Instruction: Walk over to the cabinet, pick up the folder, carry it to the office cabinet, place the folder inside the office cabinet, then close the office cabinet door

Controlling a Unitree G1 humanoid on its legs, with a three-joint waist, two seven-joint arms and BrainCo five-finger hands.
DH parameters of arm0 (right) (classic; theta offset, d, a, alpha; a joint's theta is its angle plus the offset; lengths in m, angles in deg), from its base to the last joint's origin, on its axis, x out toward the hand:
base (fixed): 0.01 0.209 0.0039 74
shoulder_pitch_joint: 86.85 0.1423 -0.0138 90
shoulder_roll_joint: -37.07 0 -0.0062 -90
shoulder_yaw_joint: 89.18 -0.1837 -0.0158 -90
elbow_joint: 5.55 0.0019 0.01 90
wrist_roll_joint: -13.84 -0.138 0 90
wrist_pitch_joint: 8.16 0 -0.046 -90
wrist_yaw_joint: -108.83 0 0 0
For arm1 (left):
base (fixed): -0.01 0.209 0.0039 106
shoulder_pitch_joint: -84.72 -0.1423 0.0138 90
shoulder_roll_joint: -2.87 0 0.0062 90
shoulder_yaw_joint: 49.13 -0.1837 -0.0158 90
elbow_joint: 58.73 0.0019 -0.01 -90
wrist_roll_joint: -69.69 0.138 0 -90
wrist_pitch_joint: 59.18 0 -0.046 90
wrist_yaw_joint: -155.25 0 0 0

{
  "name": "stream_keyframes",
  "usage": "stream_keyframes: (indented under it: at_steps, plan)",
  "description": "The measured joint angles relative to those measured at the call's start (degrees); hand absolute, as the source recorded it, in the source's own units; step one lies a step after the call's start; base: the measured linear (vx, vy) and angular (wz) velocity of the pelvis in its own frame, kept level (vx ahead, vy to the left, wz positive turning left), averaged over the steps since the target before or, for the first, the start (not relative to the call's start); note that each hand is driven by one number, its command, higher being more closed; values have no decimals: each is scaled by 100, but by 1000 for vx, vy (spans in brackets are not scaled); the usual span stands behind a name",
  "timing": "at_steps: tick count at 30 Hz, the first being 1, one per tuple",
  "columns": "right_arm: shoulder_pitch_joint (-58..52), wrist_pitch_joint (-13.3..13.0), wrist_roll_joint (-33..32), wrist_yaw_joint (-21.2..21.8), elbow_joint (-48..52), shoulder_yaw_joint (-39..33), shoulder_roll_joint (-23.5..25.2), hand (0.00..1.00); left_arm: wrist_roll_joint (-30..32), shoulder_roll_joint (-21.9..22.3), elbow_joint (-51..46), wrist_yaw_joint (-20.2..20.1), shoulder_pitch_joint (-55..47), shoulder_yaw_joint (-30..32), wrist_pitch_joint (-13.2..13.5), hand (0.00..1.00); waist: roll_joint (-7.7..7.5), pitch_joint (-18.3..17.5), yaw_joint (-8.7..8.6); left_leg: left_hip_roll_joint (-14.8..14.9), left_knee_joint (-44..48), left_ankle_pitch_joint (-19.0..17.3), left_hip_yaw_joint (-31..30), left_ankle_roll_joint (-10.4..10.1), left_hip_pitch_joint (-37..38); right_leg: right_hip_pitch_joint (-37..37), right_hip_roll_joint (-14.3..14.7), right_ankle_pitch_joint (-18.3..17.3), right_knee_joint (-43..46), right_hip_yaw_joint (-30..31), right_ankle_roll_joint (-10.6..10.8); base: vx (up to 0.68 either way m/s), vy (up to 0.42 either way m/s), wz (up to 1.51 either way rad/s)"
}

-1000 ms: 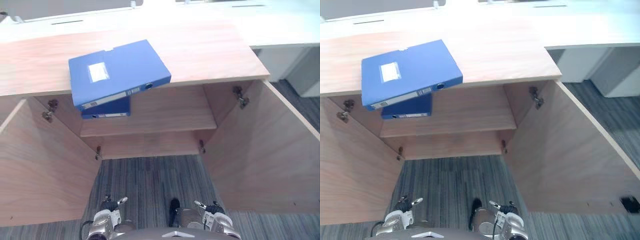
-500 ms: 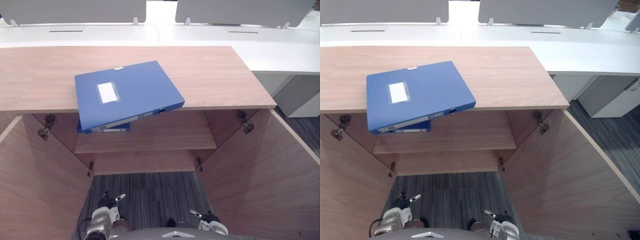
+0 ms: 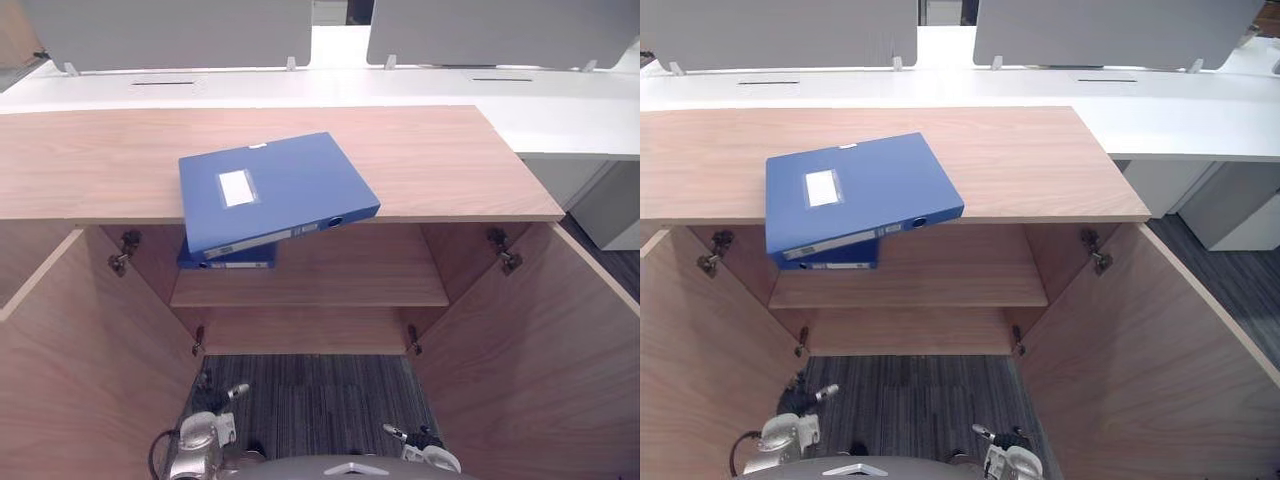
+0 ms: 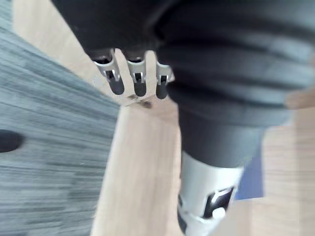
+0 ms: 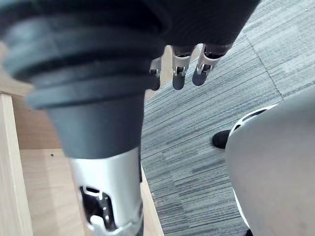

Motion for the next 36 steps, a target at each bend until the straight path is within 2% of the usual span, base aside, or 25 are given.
stream_keyframes:
  at_steps: [1, 4, 6, 9, 11, 18, 25, 29, 36]
  plan:
    - [-21, -49, 0, -13, 67, 24, 8, 0, 2, -95, -651, 67, -189, -41, 62, 0, 1, -1, 10, -27, -3, -4, -39, -5, -1, 7, -23, -20, 2, 1, 30, -60, 31, 6]
    - [-130, -67, 0, -44, 260, 165, 7, 0, 2, -163, -1541, 172, -441, -39, 177, 0, 3, -3, 15, -62, -31, -8, -101, -7, -11, 21, -48, -29, 6, 11, 45, -35, 28, 10]
    - [-218, -60, 1, -60, 399, 282, 17, 0, 1, -162, -2274, 280, -609, -39, 326, 0, 4, -10, 81, -86, -32, -16, -115, 5, 6, 47, -73, -39, 8, 10, 61, -5, 30, 6]
    - [-286, -65, -1, -60, 437, 397, 21, 0, 7, -162, -3093, 300, -795, -69, 398, 0, -24, -80, 118, -96, -13, -24, -190, 30, 50, 136, -96, -43, 8, -57, 68, 36, 13, 11]
    - [-316, -65, -1, -57, 439, 454, 23, 0, 30, -163, -3500, 300, -852, -90, 498, 0, -32, -116, 125, -101, -2, -3, -243, 75, 97, 226, -97, -42, 9, -112, 85, 64, -6, 14]
    - [-398, -81, -16, -29, 408, 490, 6, 0, 294, -312, -4870, 403, -911, -189, 806, 0, -24, -214, 134, -54, 0, -54, -249, 19, 83, 268, -43, -102, 46, -96, 59, 15, -3, 2]
    - [-324, -107, -18, 12, 179, 480, -80, 0, 1047, -600, -5410, 546, -908, -319, 917, 0, 54, -316, 114, -36, -2, -58, -255, 18, 148, 269, 5, -144, 90, -21, 30, 0, 0, 0]
    - [-322, -103, -13, 11, 156, 484, -119, 0, 1495, -1005, -5410, 666, -904, -330, 921, 0, 88, -329, 98, -38, -18, -52, -284, 27, 234, 316, 17, -147, 89, -30, -7, -18, -6, 1]
    - [-183, -106, -10, 11, -49, 572, -165, 0, 2718, -1546, -5409, 681, -792, -752, 891, 0, 63, -344, 11, -90, -44, -40, -435, 41, 232, 349, -2, -173, 3, -31, -79, -41, 0, 3]
